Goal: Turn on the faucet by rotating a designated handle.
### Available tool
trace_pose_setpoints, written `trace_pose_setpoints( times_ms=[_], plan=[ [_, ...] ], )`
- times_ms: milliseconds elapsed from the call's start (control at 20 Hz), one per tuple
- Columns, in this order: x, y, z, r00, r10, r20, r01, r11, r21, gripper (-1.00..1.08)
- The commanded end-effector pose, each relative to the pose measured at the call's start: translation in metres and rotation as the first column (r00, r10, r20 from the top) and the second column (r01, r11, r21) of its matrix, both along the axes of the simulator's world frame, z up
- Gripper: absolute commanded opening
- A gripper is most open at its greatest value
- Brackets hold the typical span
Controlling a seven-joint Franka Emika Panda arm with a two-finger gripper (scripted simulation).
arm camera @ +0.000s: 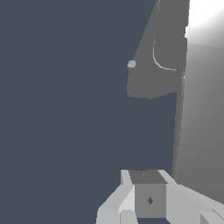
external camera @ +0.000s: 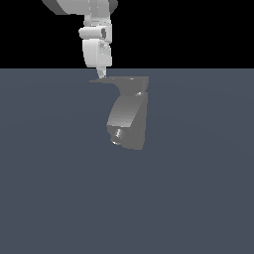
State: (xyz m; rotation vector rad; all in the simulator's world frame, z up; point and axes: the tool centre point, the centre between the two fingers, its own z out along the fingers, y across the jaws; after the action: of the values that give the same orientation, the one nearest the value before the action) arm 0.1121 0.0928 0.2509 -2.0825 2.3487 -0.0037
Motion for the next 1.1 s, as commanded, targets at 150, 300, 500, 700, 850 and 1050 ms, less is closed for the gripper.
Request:
trace_pose_setpoints(
  times_ms=[150, 300, 500, 700, 850, 1050],
  plan=[
    [0.000, -0.001, -0.002, 1.000, -0.007, -0.003, 0.007, 1.000, 0.000, -1.00],
    [-0.005, 0.000, -0.002, 1.000, -0.007, -0.003, 0.007, 1.000, 0.000, -1.00],
    [-0.015, 0.002, -0.002, 1.000, -0.007, -0.003, 0.007, 1.000, 0.000, -1.00],
    [-0.025, 0.004, -0.002, 1.000, -0.007, -0.003, 0.007, 1.000, 0.000, -1.00],
    [-0.033, 0.005, -0.002, 1.000, -0.007, -0.003, 0.007, 1.000, 0.000, -1.00],
    [-0.044, 0.007, -0.002, 1.000, -0.007, -0.003, 0.007, 1.000, 0.000, -1.00]
  ],
)
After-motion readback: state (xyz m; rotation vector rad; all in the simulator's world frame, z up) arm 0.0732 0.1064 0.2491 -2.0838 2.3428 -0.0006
